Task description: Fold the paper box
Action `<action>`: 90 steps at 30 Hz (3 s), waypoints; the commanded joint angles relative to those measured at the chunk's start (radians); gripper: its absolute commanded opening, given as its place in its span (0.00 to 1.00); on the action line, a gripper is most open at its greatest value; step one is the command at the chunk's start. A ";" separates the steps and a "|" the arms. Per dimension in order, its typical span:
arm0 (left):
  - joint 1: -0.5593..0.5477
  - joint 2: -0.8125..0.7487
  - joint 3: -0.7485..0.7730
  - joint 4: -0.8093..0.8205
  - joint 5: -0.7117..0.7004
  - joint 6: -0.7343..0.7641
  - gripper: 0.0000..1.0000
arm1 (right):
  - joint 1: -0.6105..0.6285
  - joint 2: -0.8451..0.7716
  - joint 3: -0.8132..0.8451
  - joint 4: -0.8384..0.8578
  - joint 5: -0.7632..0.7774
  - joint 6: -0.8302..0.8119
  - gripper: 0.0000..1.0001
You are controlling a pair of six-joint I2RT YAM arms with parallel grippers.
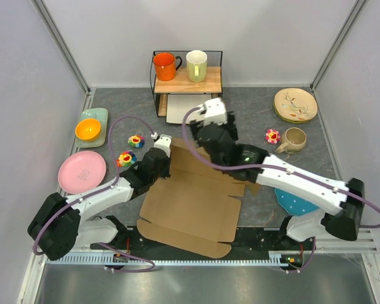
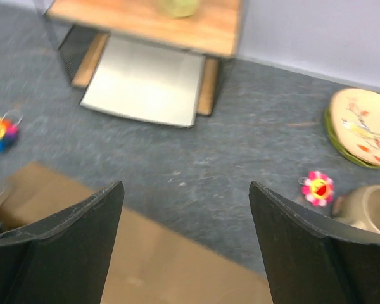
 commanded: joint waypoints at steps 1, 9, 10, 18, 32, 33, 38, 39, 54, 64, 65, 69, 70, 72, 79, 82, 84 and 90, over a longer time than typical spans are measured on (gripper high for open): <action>0.015 -0.038 0.089 -0.181 0.175 -0.047 0.02 | -0.136 -0.156 0.049 -0.213 0.024 0.219 0.88; 0.063 0.045 0.143 -0.317 0.402 -0.214 0.02 | -0.271 -0.324 -0.155 -0.274 -0.097 0.327 0.89; 0.072 0.059 0.149 -0.342 0.410 -0.230 0.02 | -0.271 -0.340 -0.166 -0.277 -0.102 0.334 0.90; 0.149 0.160 0.203 -0.428 0.474 -0.287 0.02 | -0.278 -0.416 -0.234 -0.296 -0.105 0.419 0.92; 0.182 0.120 0.330 -0.578 0.297 -0.198 0.02 | -0.278 -0.517 -0.292 -0.293 -0.063 0.428 0.93; 0.186 0.119 0.339 -0.584 0.290 -0.187 0.02 | -0.279 -0.515 -0.293 -0.299 -0.063 0.432 0.93; 0.213 0.096 0.358 -0.601 0.263 -0.180 0.02 | -0.278 -0.540 -0.348 -0.326 -0.130 0.486 0.90; 0.216 0.091 0.358 -0.600 0.255 -0.181 0.02 | -0.276 -0.573 -0.367 -0.320 -0.149 0.514 0.89; 0.244 0.071 0.332 -0.551 0.238 -0.221 0.02 | -0.265 -0.519 -0.582 -0.196 -0.468 0.575 0.78; 0.245 0.062 0.330 -0.555 0.249 -0.213 0.02 | -0.265 -0.319 -0.576 -0.113 -0.530 0.558 0.76; 0.245 0.059 0.330 -0.557 0.249 -0.209 0.02 | -0.264 -0.301 -0.571 -0.113 -0.530 0.558 0.76; 0.245 0.054 0.335 -0.567 0.244 -0.201 0.02 | -0.265 -0.238 -0.562 -0.122 -0.511 0.577 0.75; 0.245 0.054 0.335 -0.571 0.244 -0.199 0.02 | -0.265 -0.232 -0.560 -0.124 -0.513 0.581 0.75; 0.245 0.051 0.336 -0.571 0.243 -0.196 0.02 | -0.265 -0.215 -0.560 -0.125 -0.523 0.584 0.74; 0.245 0.045 0.326 -0.571 0.250 -0.193 0.02 | -0.264 -0.236 -0.573 -0.040 -0.560 0.577 0.66; 0.244 0.044 0.324 -0.569 0.252 -0.193 0.02 | -0.259 -0.253 -0.571 0.008 -0.577 0.548 0.58; 0.244 0.039 0.315 -0.564 0.253 -0.193 0.02 | -0.255 -0.241 -0.565 0.023 -0.588 0.526 0.51; 0.244 0.024 0.295 -0.552 0.269 -0.196 0.02 | -0.172 -0.146 -0.493 0.023 -0.524 0.451 0.36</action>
